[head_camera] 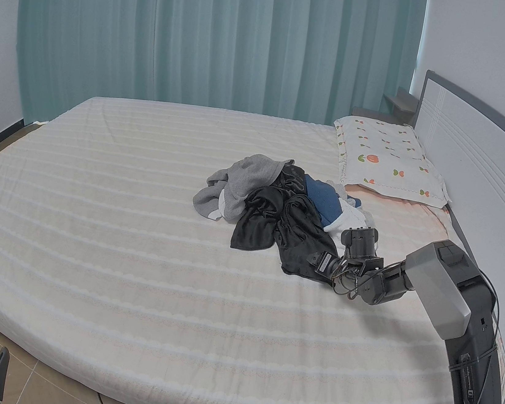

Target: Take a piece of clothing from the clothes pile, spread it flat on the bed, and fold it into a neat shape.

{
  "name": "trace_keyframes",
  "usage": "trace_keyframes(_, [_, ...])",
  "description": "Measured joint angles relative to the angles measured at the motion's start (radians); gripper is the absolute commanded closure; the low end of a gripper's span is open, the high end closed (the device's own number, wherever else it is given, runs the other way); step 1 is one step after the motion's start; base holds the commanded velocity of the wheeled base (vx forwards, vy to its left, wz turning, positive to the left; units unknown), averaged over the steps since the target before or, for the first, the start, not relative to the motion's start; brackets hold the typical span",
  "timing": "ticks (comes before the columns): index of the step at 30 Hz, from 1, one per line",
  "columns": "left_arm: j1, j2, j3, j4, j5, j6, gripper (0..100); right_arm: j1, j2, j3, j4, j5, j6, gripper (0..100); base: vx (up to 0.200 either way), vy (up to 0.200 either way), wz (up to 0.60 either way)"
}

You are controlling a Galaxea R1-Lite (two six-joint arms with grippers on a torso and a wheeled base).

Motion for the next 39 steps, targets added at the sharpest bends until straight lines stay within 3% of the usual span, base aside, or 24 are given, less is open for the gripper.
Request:
trace_keyframes(13, [0.0,0.0,0.0,0.0,0.0,0.0,0,0.021,0.008,0.008,-0.009,0.001,0.007,100,0.0,0.0,0.0])
trace_keyframes(21, [0.0,0.0,0.0,0.0,0.0,0.0,0,0.017,-0.089,0.124,-0.013,0.053,0.113,100,0.0,0.0,0.0])
trace_keyframes(30, [0.0,0.0,0.0,0.0,0.0,0.0,0,0.008,-0.319,0.48,-0.12,0.2,0.239,100,0.0,0.0,0.0])
trace_keyframes(39, [0.0,0.0,0.0,0.0,0.0,0.0,0,0.01,-0.652,0.908,-0.377,0.326,0.325,100,0.0,0.0,0.0])
